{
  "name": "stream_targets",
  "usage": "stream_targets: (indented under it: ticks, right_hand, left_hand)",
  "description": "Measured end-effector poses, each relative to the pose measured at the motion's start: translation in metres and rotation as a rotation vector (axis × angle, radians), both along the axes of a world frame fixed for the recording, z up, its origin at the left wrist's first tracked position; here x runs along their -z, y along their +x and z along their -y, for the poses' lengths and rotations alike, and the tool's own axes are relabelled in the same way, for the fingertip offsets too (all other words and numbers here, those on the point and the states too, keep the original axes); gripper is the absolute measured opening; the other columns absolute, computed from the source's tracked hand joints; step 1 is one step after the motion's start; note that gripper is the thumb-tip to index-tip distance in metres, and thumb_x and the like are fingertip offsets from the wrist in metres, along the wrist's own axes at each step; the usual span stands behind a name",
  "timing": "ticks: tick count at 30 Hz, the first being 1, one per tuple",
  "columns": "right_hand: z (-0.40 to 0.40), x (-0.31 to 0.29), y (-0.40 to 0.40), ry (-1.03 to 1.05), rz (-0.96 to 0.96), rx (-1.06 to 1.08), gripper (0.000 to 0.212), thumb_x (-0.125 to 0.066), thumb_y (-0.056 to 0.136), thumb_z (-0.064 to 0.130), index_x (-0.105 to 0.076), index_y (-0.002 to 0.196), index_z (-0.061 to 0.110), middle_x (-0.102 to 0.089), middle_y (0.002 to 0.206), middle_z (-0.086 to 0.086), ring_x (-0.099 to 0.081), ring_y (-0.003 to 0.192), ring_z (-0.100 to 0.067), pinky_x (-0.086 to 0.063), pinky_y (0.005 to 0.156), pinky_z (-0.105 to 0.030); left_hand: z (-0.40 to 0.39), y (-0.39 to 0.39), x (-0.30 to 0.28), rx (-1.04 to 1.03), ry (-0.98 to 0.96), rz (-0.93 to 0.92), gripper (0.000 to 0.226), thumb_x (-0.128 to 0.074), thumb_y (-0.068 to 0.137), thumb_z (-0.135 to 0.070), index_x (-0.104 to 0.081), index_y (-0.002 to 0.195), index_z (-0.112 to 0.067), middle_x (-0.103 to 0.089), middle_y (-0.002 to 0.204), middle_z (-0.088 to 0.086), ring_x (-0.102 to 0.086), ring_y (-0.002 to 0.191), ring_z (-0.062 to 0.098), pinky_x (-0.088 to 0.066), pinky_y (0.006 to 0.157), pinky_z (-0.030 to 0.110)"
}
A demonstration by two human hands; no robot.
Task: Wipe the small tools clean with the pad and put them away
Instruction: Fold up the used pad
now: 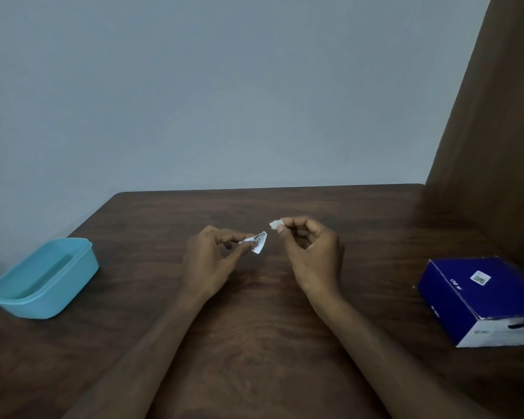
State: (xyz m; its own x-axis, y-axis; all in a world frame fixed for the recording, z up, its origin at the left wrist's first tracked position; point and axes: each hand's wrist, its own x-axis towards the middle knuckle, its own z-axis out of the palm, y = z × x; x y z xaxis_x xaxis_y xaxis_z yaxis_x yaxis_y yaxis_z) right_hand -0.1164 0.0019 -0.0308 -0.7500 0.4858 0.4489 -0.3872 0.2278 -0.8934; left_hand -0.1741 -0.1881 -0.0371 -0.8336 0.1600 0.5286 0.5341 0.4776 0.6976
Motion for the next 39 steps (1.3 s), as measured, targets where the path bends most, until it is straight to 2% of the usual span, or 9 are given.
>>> stream_targets:
  ticks: [5,9,13,17,22,27,30,35,39]
  right_hand:
    - [0.005,0.000,0.003,0.194,-0.091,0.009,0.008,-0.085,0.089,0.013,-0.082,0.093,0.018,-0.077,0.095,0.013,-0.076,0.088,-0.002,-0.064,0.079,-0.029]
    - [0.005,0.000,0.006,0.356,-0.167,0.070,0.004,-0.086,0.089,0.020,-0.082,0.087,0.019,-0.074,0.090,0.012,-0.072,0.081,-0.004,-0.060,0.072,-0.028]
    - [0.004,0.001,0.006,0.367,-0.170,0.108,0.005,-0.087,0.086,0.018,-0.082,0.085,0.018,-0.073,0.090,0.010,-0.070,0.082,-0.002,-0.057,0.070,-0.024]
    - [0.004,0.005,0.004,0.384,-0.103,0.068,0.005,-0.087,0.083,0.022,-0.083,0.086,0.024,-0.072,0.093,0.012,-0.069,0.087,0.000,-0.057,0.073,-0.028]
    - [0.004,0.008,0.002,0.400,-0.082,0.043,0.007,-0.085,0.080,0.026,-0.081,0.085,0.026,-0.071,0.095,0.015,-0.070,0.092,-0.004,-0.059,0.078,-0.035]
    - [0.001,0.008,0.002,0.535,-0.037,0.053,0.007,-0.083,0.083,0.026,-0.076,0.082,0.027,-0.069,0.099,0.015,-0.065,0.100,-0.012,-0.052,0.084,-0.030]
    - [-0.004,0.009,-0.001,0.517,0.050,-0.049,0.007,-0.070,0.083,0.035,-0.068,0.081,0.029,-0.064,0.101,0.014,-0.063,0.099,-0.011,-0.050,0.084,-0.031]
    - [-0.006,0.012,-0.002,0.512,0.086,-0.127,0.006,-0.067,0.086,0.037,-0.068,0.086,0.030,-0.058,0.105,0.010,-0.064,0.095,-0.009,-0.055,0.083,-0.039]
    - [-0.010,0.012,-0.004,0.530,0.099,-0.095,0.006,-0.074,0.090,0.036,-0.073,0.092,0.031,-0.058,0.108,0.010,-0.065,0.098,-0.010,-0.055,0.081,-0.034]
  left_hand:
    - [-0.002,0.004,-0.003,0.038,-0.032,-0.012,0.008,-0.086,0.084,-0.050,-0.081,0.087,-0.055,-0.076,0.083,-0.020,-0.069,0.085,0.009,-0.058,0.075,0.038]
    - [-0.003,0.008,-0.007,0.073,-0.049,-0.027,0.008,-0.089,0.081,-0.049,-0.082,0.084,-0.048,-0.075,0.078,-0.026,-0.070,0.081,0.010,-0.055,0.072,0.031]
    - [-0.004,0.011,-0.009,0.097,-0.032,-0.046,0.010,-0.088,0.077,-0.053,-0.081,0.083,-0.048,-0.076,0.076,-0.025,-0.071,0.077,0.011,-0.055,0.070,0.029]
    - [-0.003,0.011,-0.009,0.104,-0.042,-0.038,0.009,-0.089,0.080,-0.050,-0.083,0.085,-0.046,-0.076,0.075,-0.022,-0.070,0.077,0.012,-0.057,0.071,0.038]
    - [-0.003,0.013,-0.011,0.112,-0.040,-0.078,0.009,-0.081,0.078,-0.062,-0.079,0.082,-0.055,-0.075,0.076,-0.024,-0.070,0.077,0.013,-0.057,0.070,0.039]
    - [0.000,0.009,-0.005,0.123,-0.092,-0.086,0.015,-0.082,0.077,-0.071,-0.076,0.079,-0.057,-0.075,0.077,-0.022,-0.069,0.075,0.011,-0.057,0.065,0.042]
    - [0.001,0.004,-0.001,0.100,-0.110,-0.089,0.024,-0.075,0.071,-0.083,-0.074,0.077,-0.060,-0.075,0.077,-0.019,-0.070,0.073,0.007,-0.058,0.066,0.042]
    - [0.001,0.006,-0.003,0.106,-0.097,-0.084,0.019,-0.078,0.070,-0.075,-0.076,0.082,-0.061,-0.075,0.077,-0.021,-0.071,0.073,0.007,-0.059,0.067,0.042]
    - [0.001,0.004,-0.002,0.113,-0.126,-0.082,0.018,-0.080,0.071,-0.072,-0.077,0.084,-0.061,-0.077,0.079,-0.022,-0.071,0.076,0.007,-0.059,0.068,0.042]
